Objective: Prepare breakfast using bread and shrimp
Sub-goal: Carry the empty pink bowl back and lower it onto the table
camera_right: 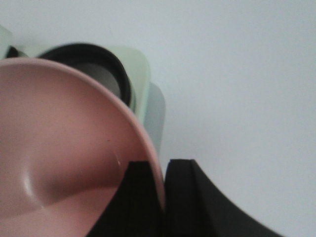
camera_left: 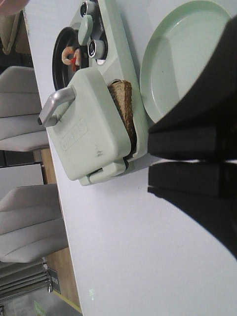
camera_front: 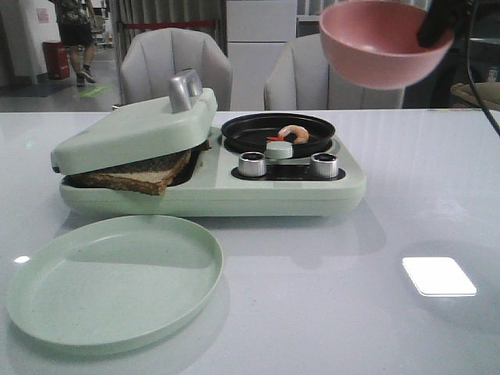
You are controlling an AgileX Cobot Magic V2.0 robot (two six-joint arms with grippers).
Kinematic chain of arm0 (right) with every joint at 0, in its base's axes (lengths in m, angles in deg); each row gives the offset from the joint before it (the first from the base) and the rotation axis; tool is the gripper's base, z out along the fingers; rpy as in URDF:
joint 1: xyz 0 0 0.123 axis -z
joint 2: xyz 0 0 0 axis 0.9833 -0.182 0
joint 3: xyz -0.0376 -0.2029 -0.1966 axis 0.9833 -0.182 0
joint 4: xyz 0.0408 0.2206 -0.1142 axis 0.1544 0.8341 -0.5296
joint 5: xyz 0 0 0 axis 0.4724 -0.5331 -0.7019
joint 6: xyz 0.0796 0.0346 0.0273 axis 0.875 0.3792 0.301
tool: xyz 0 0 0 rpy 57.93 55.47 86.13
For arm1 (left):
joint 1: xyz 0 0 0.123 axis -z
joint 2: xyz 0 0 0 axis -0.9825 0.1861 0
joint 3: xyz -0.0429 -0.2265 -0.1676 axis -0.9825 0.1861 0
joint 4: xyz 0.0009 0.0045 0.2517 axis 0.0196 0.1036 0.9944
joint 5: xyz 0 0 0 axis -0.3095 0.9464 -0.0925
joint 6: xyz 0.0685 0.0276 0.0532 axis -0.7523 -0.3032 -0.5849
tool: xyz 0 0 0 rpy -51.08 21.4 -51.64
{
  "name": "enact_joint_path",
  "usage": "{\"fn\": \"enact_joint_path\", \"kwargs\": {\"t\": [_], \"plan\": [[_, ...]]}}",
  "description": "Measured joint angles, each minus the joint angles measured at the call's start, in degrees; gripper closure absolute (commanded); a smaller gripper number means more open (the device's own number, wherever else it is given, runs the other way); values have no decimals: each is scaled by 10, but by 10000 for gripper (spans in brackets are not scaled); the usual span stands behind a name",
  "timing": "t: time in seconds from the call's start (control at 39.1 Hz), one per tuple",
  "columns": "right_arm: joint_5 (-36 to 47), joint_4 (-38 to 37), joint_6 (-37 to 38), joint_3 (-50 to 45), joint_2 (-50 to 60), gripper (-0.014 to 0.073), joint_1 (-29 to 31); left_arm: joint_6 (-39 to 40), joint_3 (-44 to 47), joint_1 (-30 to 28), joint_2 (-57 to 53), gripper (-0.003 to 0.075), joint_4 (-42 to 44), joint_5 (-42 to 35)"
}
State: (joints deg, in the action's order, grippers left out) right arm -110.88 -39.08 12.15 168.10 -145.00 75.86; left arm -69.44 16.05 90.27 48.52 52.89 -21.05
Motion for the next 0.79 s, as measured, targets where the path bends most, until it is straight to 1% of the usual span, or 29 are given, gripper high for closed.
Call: {"fn": "enact_joint_path", "kwargs": {"t": [0.08, 0.2, 0.31, 0.49, 0.61, 0.79], "plan": [[-22, 0, 0, -25, 0, 454, 15, 0, 0, 0, 0, 606, 0, 0], [-25, 0, 0, -85, 0, 454, 26, 0, 0, 0, 0, 606, 0, 0], [-5, 0, 0, -140, 0, 454, 26, 0, 0, 0, 0, 606, 0, 0], [46, 0, 0, -209, 0, 454, 26, 0, 0, 0, 0, 606, 0, 0], [65, -8, 0, -229, 0, 444, 26, 0, 0, 0, 0, 606, 0, 0], [86, -12, 0, -231, -17, 382, 38, 0, 0, 0, 0, 606, 0, 0]]}}
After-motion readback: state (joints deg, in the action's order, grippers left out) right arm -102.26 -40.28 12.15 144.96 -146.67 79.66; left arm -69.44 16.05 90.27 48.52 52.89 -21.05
